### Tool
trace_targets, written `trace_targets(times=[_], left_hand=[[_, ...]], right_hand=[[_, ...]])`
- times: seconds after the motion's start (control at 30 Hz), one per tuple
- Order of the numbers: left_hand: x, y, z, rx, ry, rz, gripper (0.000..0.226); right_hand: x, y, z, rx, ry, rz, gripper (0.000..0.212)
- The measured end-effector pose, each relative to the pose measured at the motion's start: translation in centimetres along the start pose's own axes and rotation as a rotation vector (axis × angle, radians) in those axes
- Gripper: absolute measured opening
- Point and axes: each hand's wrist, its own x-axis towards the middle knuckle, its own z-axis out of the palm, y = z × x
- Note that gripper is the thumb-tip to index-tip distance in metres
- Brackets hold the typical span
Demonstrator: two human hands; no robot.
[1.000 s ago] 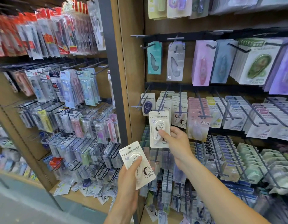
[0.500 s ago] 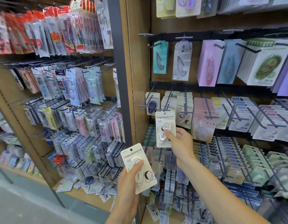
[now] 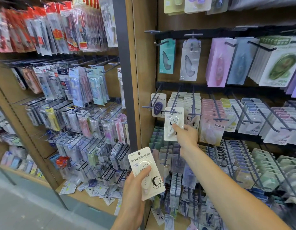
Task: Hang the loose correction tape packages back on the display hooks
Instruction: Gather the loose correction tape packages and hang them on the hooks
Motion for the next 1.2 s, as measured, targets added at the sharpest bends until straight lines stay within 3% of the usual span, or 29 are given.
trace_targets(times=[0.1, 0.2, 0.3, 0.4, 0.47, 0.53, 0.7, 0.87, 1.2], left_hand=[[0.0, -0.2, 0.1, 0.011, -0.03, -0.004, 0.023], [0.2, -0.5, -0.2, 0.03, -0.061, -0.012, 0.027], [0.5, -0.6, -0.2, 0.117, -0.092, 0.029, 0.023], [1.1, -0.4, 0.6, 0.22, -0.146, 0.127, 0.024], [1.7, 0.1, 1.8, 0.256, -0.169, 0.22, 0.042], [2.5, 0.8, 3.3, 0.287, -0.216, 0.306, 0.056], [5.6, 2.3, 6.8, 0.34, -0.249, 0.468, 0.052], [8.5, 2.9, 8.7, 0.358, -0.206, 0.531, 0.053], [13.2, 3.3, 11.0, 0.582, -0.156, 0.563, 0.056]], right_hand=[[2.0, -1.1, 1.0, 0.002, 0.039, 0.081, 0.015], [2.2, -1.3, 0.9, -0.025, 0.048, 0.11, 0.019], [-1.3, -0.8, -1.2, -0.092, 0.024, 0.07, 0.037], [-6.0, 1.2, -4.2, -0.058, -0.179, 0.059, 0.041], [-7.8, 1.9, -5.6, -0.02, -0.333, 0.055, 0.026], [-7.9, 1.5, -6.1, 0.059, -0.361, 0.033, 0.025], [-5.3, -0.7, -5.3, 0.028, -0.258, -0.161, 0.021], [-2.8, -0.9, -3.5, -0.026, -0.197, -0.182, 0.034], [1.0, -0.8, -0.2, -0.038, 0.056, -0.111, 0.023]])
